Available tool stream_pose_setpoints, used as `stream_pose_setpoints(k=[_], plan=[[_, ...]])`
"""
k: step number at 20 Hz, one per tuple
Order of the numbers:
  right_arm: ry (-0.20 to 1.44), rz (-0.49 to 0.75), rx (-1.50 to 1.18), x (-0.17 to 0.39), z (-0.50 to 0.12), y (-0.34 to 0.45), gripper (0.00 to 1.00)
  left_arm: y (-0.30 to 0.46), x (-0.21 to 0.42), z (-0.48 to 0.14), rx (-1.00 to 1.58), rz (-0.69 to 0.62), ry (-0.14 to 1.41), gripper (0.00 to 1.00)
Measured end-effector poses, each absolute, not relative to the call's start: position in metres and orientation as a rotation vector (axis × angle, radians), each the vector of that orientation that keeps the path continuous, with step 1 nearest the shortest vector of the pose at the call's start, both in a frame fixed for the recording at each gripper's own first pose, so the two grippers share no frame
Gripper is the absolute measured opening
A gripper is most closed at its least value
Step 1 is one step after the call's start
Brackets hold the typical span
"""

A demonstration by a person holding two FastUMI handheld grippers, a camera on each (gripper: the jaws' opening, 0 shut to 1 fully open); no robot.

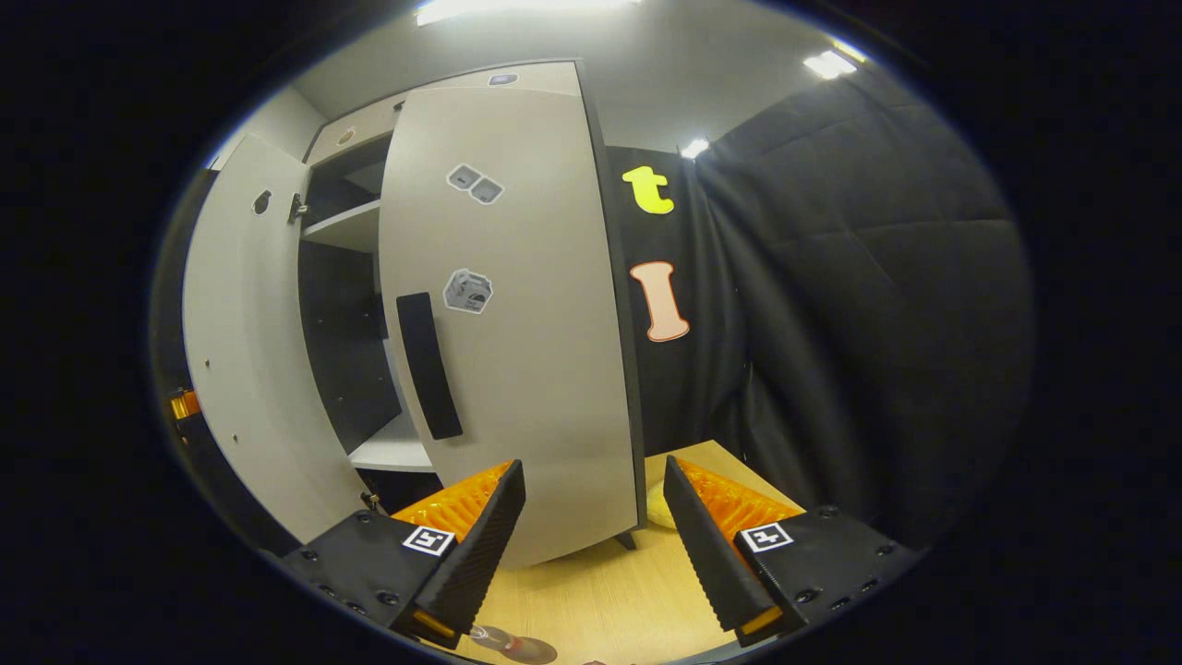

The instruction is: Grasp the bottle in the cabinet with the left hand and place it on the coaster, then close the right door with the right hand and the left door with the left hand.

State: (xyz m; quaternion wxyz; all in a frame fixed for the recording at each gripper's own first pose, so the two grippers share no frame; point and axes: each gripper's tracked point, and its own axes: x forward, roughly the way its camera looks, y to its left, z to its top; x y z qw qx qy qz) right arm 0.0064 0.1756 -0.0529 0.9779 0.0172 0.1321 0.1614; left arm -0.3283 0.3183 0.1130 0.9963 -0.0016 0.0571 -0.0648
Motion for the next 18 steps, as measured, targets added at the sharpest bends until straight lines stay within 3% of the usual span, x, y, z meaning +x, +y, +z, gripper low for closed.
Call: stream_pose_setpoints(k=[2,3,18], plan=[[0.265,0.332,0.034,0.008,-0.055,0.174,0.96,0.294,-0.327,0.114,-0.002,-0.152,0.113,0.87],[0.266,0.337,0.035,0.009,-0.055,0.173,0.96,0.284,-0.326,0.114,0.006,-0.157,0.113,0.94],[0.292,0.327,0.071,0.045,-0.062,0.104,0.96,0.168,-0.288,0.11,-0.024,-0.147,0.118,0.94]])
